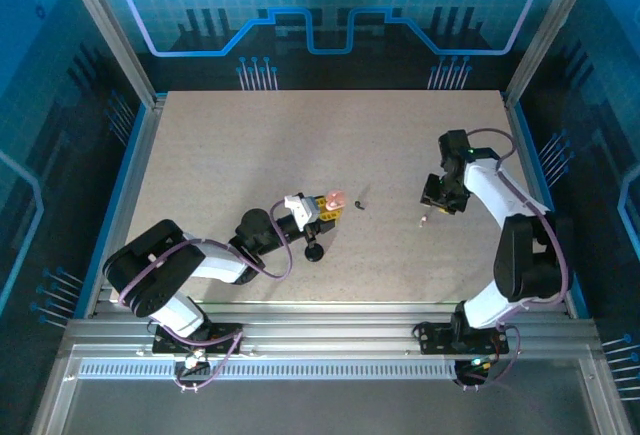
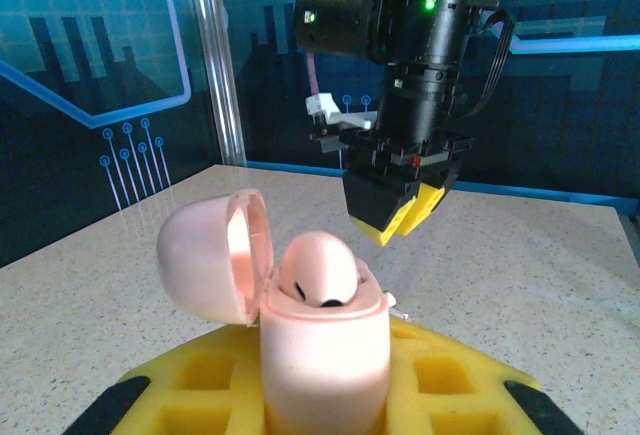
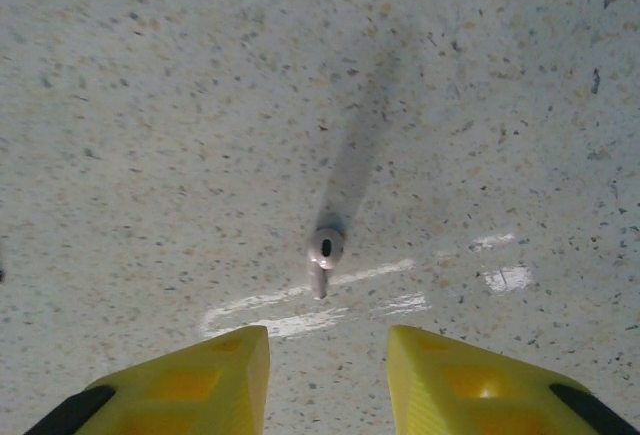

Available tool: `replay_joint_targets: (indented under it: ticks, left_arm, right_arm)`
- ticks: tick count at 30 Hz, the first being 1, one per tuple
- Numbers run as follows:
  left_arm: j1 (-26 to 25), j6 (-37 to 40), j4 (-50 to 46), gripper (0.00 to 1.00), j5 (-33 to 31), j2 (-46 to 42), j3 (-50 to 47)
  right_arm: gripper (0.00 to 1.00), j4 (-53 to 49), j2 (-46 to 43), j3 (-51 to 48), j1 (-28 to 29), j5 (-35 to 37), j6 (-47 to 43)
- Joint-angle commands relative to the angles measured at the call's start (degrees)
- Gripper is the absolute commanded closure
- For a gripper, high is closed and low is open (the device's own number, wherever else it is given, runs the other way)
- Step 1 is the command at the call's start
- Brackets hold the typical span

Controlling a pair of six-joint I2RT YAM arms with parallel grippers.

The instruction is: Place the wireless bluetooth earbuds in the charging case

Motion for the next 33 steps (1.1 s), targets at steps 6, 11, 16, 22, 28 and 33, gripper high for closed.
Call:
replay_joint_targets:
  ticks: [6,11,16,22,28,33]
  left_arm:
    - [0.0,1.0,1.9,0.81,-0.6,0.0,1.0]
    - [0.0,1.2,1.9,0.81,-0.7,-0.1,0.9]
    - [0.0,1.2,1.9,0.81,-0.8,-0.1,1.0]
    - [0.0,1.2,1.9,0.81,-0.7,0.1,1.0]
    - [0.0,1.4,1.9,0.81,-0.9,-0.1,1.0]
    - [0.0,1.4,1.9,0.81,-0.8,0.0,0.9]
  right_arm:
    - [0.65,-0.8,5.3,1.6,-0.4,-0.5,-0.8]
    - [0.65,0.1,8.0,2.1,-0.4,-1.1,-1.0]
    - [0.65,0.8,10.7,2.8,-0.2,-1.8,-1.3]
    - [0.67,1.1,13.2,3.6,0.2,-2.0,-1.4]
    - [0.68,1.0,15.1,4.1,0.6,-1.3,-1.4]
    - [0.7,1.1,16.4,4.4,1.0,-1.4,-1.5]
